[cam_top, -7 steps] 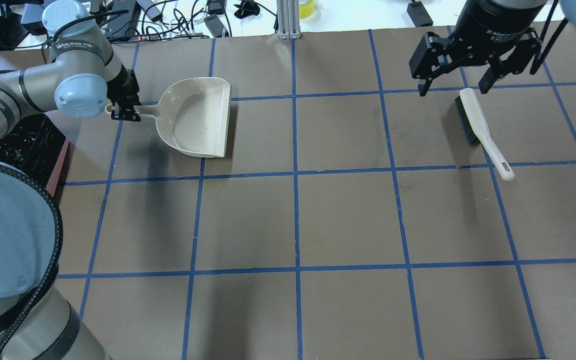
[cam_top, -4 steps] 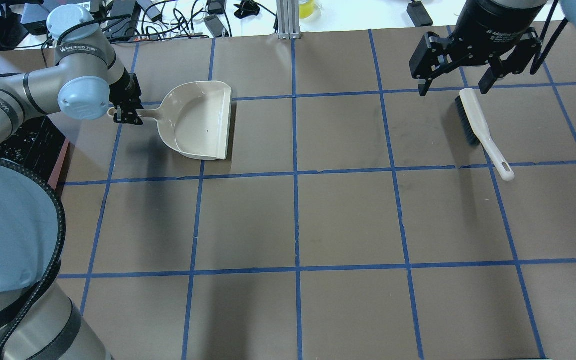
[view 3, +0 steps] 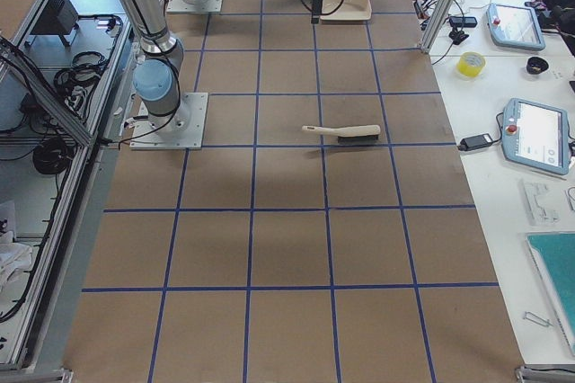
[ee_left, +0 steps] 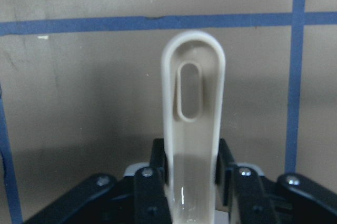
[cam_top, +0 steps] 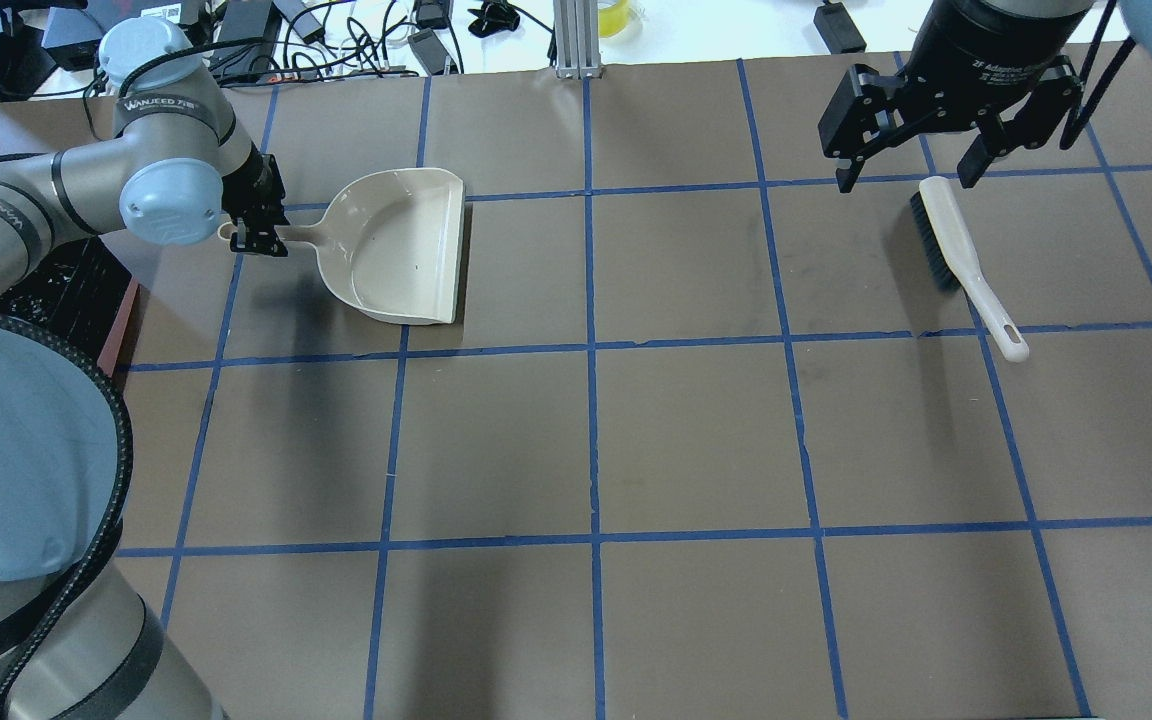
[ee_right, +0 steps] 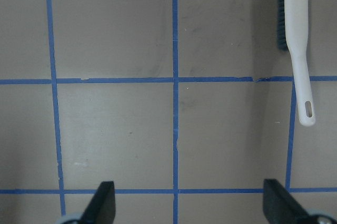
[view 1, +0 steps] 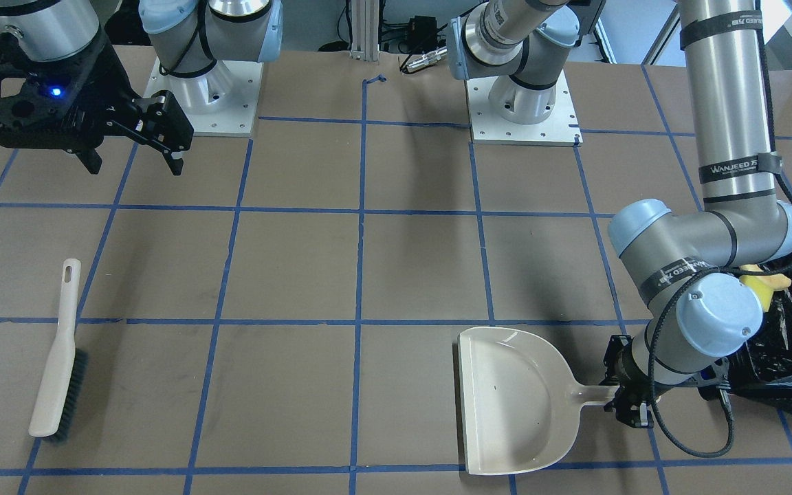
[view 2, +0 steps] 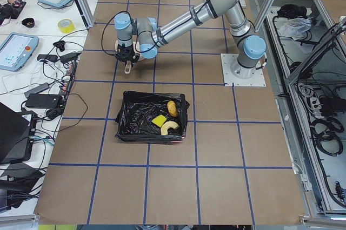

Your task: Sweep and dump trash into bin

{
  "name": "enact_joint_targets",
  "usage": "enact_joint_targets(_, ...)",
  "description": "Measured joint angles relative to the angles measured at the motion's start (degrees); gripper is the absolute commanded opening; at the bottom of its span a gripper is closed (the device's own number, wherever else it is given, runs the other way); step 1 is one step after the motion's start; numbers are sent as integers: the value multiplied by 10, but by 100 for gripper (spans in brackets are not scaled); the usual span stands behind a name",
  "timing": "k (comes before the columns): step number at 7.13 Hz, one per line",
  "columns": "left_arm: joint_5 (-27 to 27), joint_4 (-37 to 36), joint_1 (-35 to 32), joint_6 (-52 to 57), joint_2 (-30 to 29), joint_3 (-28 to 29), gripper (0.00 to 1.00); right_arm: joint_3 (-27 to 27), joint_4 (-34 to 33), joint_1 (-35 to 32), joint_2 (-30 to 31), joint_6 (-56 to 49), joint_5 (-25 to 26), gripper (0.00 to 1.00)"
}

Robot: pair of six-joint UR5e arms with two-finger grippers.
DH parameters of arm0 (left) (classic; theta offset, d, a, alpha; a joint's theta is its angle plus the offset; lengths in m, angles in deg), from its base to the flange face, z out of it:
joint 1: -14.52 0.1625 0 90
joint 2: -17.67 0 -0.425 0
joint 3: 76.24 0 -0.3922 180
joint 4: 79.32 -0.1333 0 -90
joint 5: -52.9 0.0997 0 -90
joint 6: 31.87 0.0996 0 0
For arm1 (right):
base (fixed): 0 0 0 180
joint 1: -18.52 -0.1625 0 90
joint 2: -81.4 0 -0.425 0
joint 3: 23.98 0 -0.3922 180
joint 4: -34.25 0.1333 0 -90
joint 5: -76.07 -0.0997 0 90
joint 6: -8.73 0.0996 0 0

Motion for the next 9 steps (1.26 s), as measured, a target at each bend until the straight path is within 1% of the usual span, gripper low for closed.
enact_joint_targets(1, 1, 0, 0, 0, 1, 0, 37, 0, 0, 0, 0, 0, 0, 100)
enact_joint_targets(2, 1, 0, 0, 0, 4, -1, 45, 0, 0, 0, 0, 0, 0, 100)
enact_joint_targets(3, 2, 1, 0, 1, 7, -1, 54, 0, 0, 0, 0, 0, 0, 100)
enact_joint_targets(5, 1, 1, 0, 1, 13, -2, 57, 0, 0, 0, 0, 0, 0, 100)
enact_joint_targets(8, -2, 10, -2, 12, 27, 1, 56, 0, 0, 0, 0, 0, 0, 100)
enact_joint_targets(9, -7, 31, -4, 43, 43, 4, 62, 0, 0, 0, 0, 0, 1, 100)
